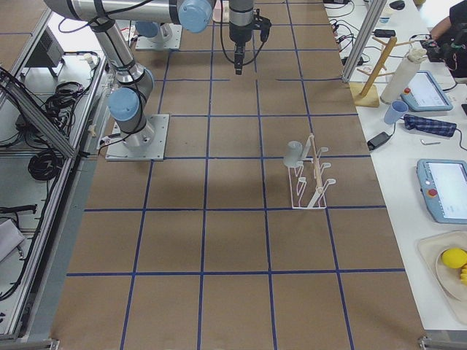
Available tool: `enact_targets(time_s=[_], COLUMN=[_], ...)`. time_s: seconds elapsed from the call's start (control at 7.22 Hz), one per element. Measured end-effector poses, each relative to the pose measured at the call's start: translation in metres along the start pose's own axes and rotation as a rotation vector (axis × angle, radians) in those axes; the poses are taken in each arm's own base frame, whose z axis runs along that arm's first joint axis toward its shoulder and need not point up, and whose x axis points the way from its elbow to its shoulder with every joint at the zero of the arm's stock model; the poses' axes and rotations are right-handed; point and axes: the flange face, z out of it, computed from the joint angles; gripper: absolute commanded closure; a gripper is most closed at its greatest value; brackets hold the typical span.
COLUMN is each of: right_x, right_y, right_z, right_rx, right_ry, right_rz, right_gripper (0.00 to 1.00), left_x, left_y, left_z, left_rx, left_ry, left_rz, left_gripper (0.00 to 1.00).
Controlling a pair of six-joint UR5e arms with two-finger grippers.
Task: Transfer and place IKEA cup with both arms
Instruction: 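Lower the right gripper onto the white cup in the rack and close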
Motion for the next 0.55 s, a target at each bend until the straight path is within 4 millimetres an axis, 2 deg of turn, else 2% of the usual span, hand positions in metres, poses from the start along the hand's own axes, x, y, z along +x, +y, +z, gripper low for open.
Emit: enact_targets(time_s=[0.28, 0.55], right_x=[0.041, 0.074], right_y=[-0.033, -0.068], right_z=[0.016, 0.043], right_rx=[0.033, 0.045], right_ry=[0.056, 0.123], right_rz=[-0.051, -0.105], right_gripper=[0.00, 0.00], left_x=[-0.001, 0.001], left_y=[-0.001, -0.001], left_z=[0.001, 0.002], left_rx=[-0.002, -0.007], left_ry=[0.002, 0.018], left_rz=[-0.002, -0.002], left_gripper=[0.00, 0.00])
